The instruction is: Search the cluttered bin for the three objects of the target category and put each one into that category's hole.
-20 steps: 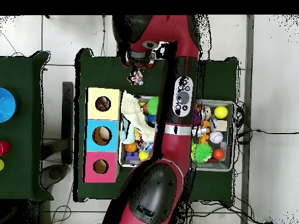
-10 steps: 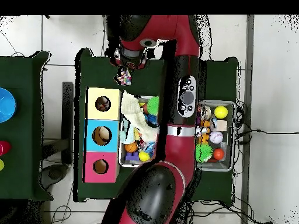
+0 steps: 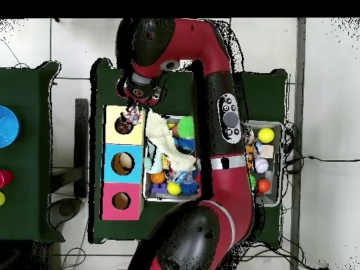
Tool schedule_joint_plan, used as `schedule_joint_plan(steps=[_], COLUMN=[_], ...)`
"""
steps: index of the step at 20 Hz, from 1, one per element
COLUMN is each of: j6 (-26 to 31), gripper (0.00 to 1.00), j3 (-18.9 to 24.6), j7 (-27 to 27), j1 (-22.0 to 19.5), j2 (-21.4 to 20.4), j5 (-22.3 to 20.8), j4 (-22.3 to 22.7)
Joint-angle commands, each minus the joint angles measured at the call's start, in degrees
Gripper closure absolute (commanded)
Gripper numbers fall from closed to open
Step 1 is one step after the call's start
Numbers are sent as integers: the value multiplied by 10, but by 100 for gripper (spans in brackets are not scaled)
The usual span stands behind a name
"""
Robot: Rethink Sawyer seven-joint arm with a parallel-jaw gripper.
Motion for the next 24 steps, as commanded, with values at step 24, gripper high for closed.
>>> schedule_joint_plan(steps=[24], j6=[-219], gripper=[100], j3=[-176], j7=[184], j1=[54], j2=[26], j5=[65], j4=[71])
